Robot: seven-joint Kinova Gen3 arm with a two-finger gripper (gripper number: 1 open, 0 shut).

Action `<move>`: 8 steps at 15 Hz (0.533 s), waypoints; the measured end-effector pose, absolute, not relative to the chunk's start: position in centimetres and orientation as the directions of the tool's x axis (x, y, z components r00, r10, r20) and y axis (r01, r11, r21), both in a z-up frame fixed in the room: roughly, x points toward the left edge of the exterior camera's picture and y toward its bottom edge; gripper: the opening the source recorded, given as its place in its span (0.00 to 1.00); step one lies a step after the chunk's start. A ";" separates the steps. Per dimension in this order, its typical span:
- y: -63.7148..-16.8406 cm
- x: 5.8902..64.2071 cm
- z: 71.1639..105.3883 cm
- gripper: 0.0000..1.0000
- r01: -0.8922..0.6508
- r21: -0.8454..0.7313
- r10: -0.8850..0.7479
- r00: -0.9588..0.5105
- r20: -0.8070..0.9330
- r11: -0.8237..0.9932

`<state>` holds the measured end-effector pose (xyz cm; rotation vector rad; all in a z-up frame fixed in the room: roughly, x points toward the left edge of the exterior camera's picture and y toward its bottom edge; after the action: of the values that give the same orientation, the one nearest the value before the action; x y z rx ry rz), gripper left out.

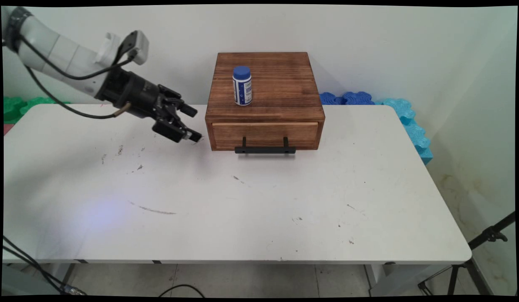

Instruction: Open the drawer

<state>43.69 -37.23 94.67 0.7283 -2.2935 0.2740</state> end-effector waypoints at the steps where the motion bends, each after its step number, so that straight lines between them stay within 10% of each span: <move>1: -37.4 43.1 94.6 1.00 -0.573 0.007 -0.423 -0.598 0.681 0.820; 8: -40.2 38.8 92.0 1.00 -0.558 -0.054 -0.405 -0.662 0.630 0.828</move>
<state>38.82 -40.17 91.97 0.7035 -2.3834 0.3223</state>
